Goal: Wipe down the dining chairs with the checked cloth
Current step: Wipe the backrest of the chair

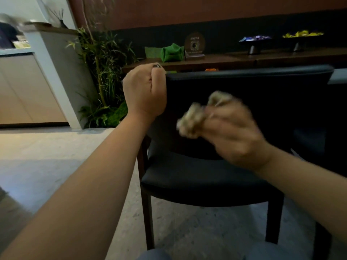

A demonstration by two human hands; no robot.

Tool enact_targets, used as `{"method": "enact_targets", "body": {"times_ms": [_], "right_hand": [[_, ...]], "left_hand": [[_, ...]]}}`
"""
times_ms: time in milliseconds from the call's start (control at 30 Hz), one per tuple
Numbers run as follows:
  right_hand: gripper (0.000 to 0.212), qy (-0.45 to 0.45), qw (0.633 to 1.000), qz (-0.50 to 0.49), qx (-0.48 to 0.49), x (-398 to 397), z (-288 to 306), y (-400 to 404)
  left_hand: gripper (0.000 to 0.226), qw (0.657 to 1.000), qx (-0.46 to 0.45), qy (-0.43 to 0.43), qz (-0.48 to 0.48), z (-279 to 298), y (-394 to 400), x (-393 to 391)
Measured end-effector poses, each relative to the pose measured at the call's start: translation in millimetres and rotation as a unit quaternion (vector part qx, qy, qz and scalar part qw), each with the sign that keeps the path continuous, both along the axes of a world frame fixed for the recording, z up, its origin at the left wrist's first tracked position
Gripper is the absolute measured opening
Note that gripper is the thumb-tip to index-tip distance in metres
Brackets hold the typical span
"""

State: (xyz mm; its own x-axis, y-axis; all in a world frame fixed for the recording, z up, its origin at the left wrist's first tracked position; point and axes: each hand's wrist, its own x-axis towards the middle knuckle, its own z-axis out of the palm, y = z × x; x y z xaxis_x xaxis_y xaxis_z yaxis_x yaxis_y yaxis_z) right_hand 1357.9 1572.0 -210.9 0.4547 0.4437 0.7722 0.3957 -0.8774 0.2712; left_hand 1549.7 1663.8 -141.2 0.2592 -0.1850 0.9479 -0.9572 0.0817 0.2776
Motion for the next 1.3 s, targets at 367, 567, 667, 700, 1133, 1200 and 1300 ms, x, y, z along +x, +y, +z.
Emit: {"method": "enact_targets", "body": {"times_ms": [367, 567, 667, 700, 1133, 1200, 1300], "right_hand": [[0.028, -0.095, 0.97, -0.194, -0.112, -23.7, 58.7, 1.4], [0.04, 0.194, 0.904, -0.197, -0.327, -30.5, -28.4, -25.3], [0.033, 0.139, 0.919, -0.123, -0.347, -39.9, -6.7, -28.9], [0.031, 0.1, 0.937, -0.108, -0.318, -41.2, 13.2, -25.7], [0.019, 0.111, 0.934, -0.114, -0.321, -44.7, -19.9, -42.4], [0.018, -0.031, 0.959, -0.14, -0.244, -47.7, 17.3, -39.4], [0.029, -0.2, 0.953, -0.196, -0.12, -44.7, 36.1, -28.6]], "left_hand": [[0.045, 1.0, 0.0, -0.002, 0.001, -0.3, -0.2, -1.3], [0.048, 1.0, 0.017, 0.004, -0.011, -0.4, 1.6, -1.5], [0.048, 1.0, 0.012, 0.0, -0.014, 0.4, 2.5, -2.5], [0.048, 1.0, 0.006, 0.0, -0.018, 0.5, 2.1, -2.6], [0.047, 1.0, 0.017, -0.011, -0.013, -0.9, 7.4, -6.3], [0.049, 1.0, 0.015, -0.014, -0.006, -0.6, 7.6, -7.9], [0.049, 0.999, 0.045, -0.023, 0.013, 2.7, 11.9, -11.6]]}}
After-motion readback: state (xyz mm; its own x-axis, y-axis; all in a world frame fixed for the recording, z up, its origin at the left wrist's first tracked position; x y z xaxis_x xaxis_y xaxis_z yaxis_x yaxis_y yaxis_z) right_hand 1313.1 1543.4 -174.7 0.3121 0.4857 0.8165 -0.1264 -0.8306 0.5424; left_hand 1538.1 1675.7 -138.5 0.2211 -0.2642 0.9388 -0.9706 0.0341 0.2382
